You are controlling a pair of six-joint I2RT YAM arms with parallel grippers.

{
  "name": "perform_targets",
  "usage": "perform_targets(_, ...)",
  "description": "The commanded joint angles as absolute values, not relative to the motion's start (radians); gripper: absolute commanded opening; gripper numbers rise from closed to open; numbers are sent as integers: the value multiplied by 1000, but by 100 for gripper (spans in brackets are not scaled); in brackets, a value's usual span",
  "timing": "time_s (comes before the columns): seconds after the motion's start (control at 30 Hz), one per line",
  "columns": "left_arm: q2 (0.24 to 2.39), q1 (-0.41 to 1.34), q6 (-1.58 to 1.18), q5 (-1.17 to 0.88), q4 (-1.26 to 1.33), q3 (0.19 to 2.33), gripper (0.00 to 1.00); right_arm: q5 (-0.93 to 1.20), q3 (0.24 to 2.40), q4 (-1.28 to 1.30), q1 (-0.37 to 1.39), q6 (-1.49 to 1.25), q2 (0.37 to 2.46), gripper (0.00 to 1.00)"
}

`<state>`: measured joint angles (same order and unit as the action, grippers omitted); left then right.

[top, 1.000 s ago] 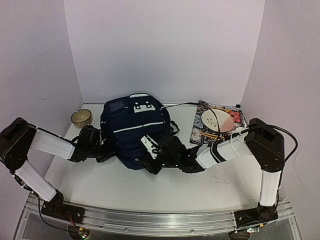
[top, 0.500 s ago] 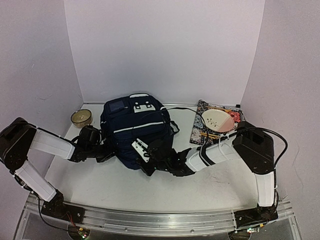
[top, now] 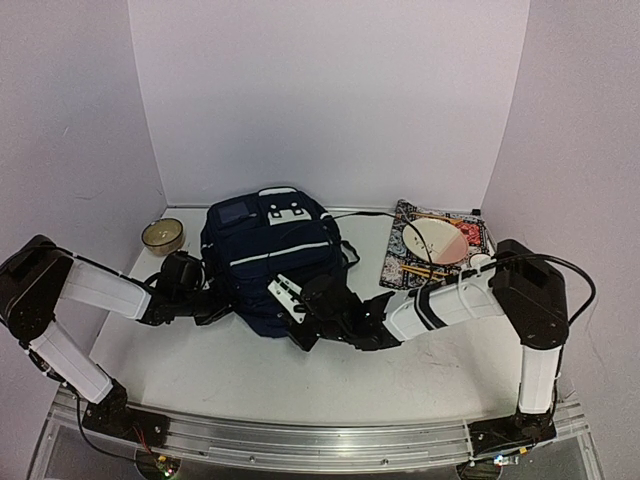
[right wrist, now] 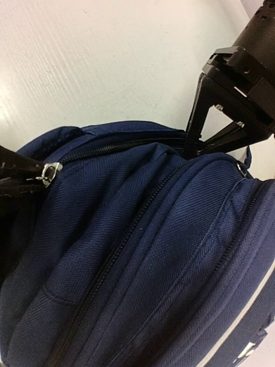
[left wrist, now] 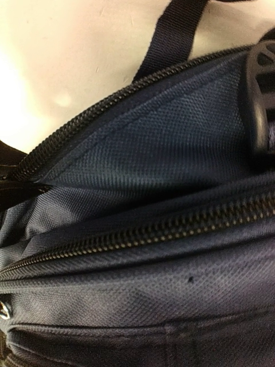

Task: Pack the student bag
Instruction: Zip the largest pocket of the bag.

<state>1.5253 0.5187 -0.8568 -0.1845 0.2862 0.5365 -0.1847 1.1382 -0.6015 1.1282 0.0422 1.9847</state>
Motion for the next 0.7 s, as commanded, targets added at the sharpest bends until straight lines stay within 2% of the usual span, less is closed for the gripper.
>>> perform_targets(0.0,1511,506,-808,-103,283,566,0,-197,1149,-480,1128,47,1848,0)
perform_targets(0.37,1456,459,-737,53,132,616,0,-231,1196,-186,1128,34,1805,0)
perform_targets(0.53,1448,442,-706,111,97,642,0,-316,1175,-162,1104,9,1818,0)
perform_targets(0.67,1454,406,-685,126,78,657,0,-306,1151,-155,1049,-71,1816,0)
